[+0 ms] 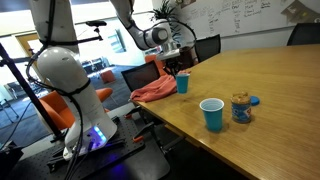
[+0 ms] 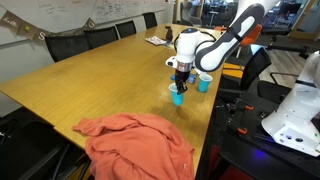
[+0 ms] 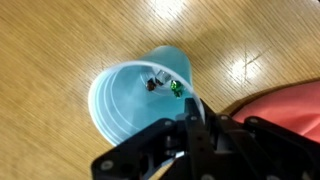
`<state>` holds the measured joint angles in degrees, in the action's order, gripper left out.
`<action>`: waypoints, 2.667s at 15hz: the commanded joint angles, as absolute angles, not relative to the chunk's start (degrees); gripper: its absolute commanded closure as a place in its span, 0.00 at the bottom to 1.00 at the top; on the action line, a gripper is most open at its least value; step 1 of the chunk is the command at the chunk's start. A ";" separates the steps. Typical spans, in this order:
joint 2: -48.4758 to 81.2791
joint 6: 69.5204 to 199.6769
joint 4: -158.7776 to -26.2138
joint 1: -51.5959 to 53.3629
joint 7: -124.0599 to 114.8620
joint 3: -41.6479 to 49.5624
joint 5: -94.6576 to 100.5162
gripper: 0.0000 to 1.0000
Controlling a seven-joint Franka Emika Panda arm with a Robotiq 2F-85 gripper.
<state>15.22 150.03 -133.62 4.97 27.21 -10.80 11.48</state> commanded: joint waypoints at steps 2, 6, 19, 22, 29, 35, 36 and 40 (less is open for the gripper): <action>14.95 157.67 -136.72 3.55 34.07 -13.16 9.91 0.99; 17.39 157.82 -135.87 1.53 43.23 -16.80 5.22 0.99; 19.35 157.20 -135.75 1.59 51.52 -17.65 5.07 0.47; 17.33 156.89 -136.86 0.57 52.36 -19.20 3.04 0.26; 6.18 147.14 -137.72 -1.48 56.34 -22.26 -11.82 0.00; -2.92 134.66 -135.25 3.01 51.48 -14.31 -12.61 0.00; -3.67 133.65 -135.08 3.57 50.24 -13.09 -11.73 0.00; -4.68 130.98 -134.15 5.10 48.09 -9.73 -10.52 0.00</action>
